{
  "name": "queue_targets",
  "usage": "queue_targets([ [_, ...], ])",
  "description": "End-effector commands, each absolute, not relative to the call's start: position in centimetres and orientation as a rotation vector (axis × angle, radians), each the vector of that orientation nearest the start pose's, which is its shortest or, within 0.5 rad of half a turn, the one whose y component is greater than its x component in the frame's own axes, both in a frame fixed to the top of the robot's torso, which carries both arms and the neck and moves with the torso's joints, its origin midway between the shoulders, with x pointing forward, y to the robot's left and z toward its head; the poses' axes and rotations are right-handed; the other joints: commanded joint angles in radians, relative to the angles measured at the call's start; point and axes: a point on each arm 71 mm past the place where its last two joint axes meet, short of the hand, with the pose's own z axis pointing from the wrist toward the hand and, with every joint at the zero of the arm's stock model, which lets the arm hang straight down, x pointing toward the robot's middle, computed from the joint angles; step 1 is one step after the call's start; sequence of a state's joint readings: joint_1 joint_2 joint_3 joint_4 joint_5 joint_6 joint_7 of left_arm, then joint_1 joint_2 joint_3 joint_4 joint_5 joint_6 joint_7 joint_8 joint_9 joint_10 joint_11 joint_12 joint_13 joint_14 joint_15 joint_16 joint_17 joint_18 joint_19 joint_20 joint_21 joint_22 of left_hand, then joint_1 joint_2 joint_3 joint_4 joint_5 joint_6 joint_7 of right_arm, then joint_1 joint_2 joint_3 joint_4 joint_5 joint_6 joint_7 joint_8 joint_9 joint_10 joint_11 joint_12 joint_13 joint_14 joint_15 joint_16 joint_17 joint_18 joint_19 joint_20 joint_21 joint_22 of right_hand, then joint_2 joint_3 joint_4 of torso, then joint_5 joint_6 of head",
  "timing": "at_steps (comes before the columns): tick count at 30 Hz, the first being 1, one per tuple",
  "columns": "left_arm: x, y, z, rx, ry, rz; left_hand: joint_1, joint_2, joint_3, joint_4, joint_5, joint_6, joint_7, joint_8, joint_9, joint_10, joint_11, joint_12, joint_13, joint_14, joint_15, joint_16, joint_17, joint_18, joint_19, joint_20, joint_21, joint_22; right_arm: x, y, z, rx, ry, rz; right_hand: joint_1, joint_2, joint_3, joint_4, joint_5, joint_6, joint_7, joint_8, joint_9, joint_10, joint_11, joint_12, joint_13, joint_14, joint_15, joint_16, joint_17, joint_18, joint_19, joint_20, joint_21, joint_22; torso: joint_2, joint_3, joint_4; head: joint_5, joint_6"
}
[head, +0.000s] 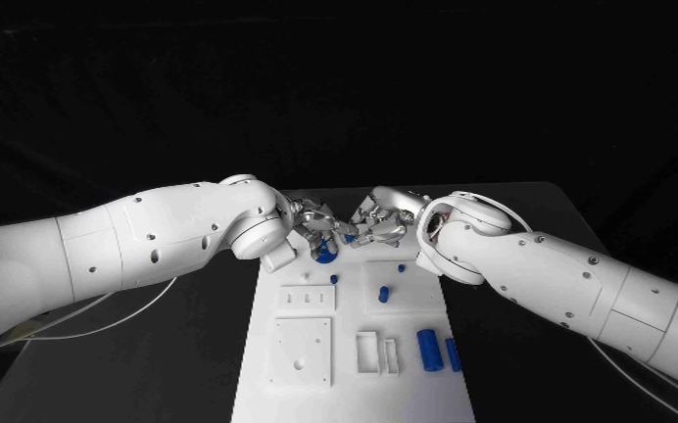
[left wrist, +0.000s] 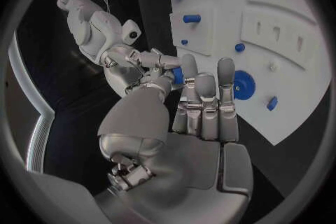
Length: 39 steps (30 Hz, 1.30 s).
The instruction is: Assemble the parts on the task board
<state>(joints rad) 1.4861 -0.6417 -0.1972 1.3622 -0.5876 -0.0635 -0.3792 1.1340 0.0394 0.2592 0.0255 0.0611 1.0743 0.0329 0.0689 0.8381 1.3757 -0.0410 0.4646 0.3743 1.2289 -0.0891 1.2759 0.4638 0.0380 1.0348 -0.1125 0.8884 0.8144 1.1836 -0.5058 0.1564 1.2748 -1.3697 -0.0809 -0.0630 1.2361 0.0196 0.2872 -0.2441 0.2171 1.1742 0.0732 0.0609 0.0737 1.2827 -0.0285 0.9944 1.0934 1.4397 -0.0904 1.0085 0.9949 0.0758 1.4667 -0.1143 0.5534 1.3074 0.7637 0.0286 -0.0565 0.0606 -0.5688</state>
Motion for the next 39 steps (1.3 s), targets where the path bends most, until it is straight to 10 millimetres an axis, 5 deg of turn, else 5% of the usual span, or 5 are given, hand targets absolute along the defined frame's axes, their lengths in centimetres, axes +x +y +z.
queue_targets([
  [1,53.00,15.21,-14.07,-0.468,2.175,-0.823,0.001,0.002,-0.002,-0.002,-0.006,-0.002,0.000,-0.001,0.002,-0.007,0.003,0.005,0.001,-0.003,0.002,-0.002,0.002,0.008,0.001,0.007,-0.004,0.001,53.13,-8.67,-14.67,-0.144,1.729,0.906,0.004,0.011,0.003,0.003,0.004,0.005,-0.001,0.003,0.004,-0.001,-0.001,-0.002,0.000,0.005,-0.003,-0.003,0.001,-0.001,0.046,0.000,-0.002,0.062,0.000,0.0000,0.0007,-0.001,-0.004],
  [18,52.78,14.96,-14.15,-0.442,2.196,-0.843,0.040,0.034,0.032,-0.052,0.000,0.007,-0.003,0.001,-0.022,-0.009,0.001,0.008,-0.003,-0.004,0.001,0.000,0.005,0.008,0.000,0.007,-0.009,0.012,52.94,-8.21,-15.06,-0.148,1.732,0.906,0.004,0.010,0.004,0.002,0.004,0.005,-0.001,0.003,0.004,-0.001,-0.002,-0.002,0.000,0.006,-0.003,0.000,0.004,0.001,0.047,0.000,0.001,0.063,0.000,0.0014,-0.0023,-0.001,-0.008],
  [29,52.97,15.01,-14.02,-0.477,2.161,-0.851,0.051,0.062,0.107,-0.104,0.006,0.042,-0.010,0.012,0.055,0.014,-0.005,0.008,-0.006,0.003,-0.006,0.015,0.022,0.008,0.005,0.001,-0.001,0.027,52.86,-8.22,-15.21,-0.149,1.737,0.910,-0.001,0.007,-0.001,0.003,0.007,0.001,0.000,0.002,0.003,-0.003,-0.001,-0.005,-0.002,0.005,-0.002,-0.003,0.002,0.002,0.046,0.001,-0.002,0.062,0.000,0.0015,-0.0008,-0.004,-0.010],
  [34,53.17,15.11,-13.87,-0.508,2.128,-0.862,0.047,0.035,0.124,-0.126,0.106,0.075,-0.017,0.009,0.060,0.031,-0.013,0.005,-0.009,0.012,-0.011,0.024,0.031,0.009,0.011,-0.004,0.004,0.033,52.92,-8.28,-15.24,-0.145,1.734,0.910,-0.008,0.001,-0.006,0.007,0.010,-0.025,0.006,0.001,-0.004,-0.012,0.003,-0.018,-0.012,0.002,0.000,-0.011,-0.005,0.004,0.044,0.003,-0.011,0.059,0.000,0.0008,-0.0003,-0.006,-0.009],
  [39,53.30,15.27,-13.79,-0.526,2.109,-0.865,0.034,0.016,0.146,-0.141,0.140,0.102,-0.022,0.002,0.062,0.053,-0.018,-0.008,-0.016,0.020,-0.015,0.027,0.046,0.008,0.015,-0.009,0.008,0.039,53.07,-8.41,-15.27,-0.132,1.728,0.909,-0.033,-0.023,-0.042,0.024,0.052,-0.091,0.023,0.002,-0.008,-0.061,0.012,-0.130,-0.108,-0.013,0.008,-0.056,-0.042,0.012,0.034,0.010,-0.078,0.041,0.000,0.0000,-0.0017,-0.007,-0.009],
])
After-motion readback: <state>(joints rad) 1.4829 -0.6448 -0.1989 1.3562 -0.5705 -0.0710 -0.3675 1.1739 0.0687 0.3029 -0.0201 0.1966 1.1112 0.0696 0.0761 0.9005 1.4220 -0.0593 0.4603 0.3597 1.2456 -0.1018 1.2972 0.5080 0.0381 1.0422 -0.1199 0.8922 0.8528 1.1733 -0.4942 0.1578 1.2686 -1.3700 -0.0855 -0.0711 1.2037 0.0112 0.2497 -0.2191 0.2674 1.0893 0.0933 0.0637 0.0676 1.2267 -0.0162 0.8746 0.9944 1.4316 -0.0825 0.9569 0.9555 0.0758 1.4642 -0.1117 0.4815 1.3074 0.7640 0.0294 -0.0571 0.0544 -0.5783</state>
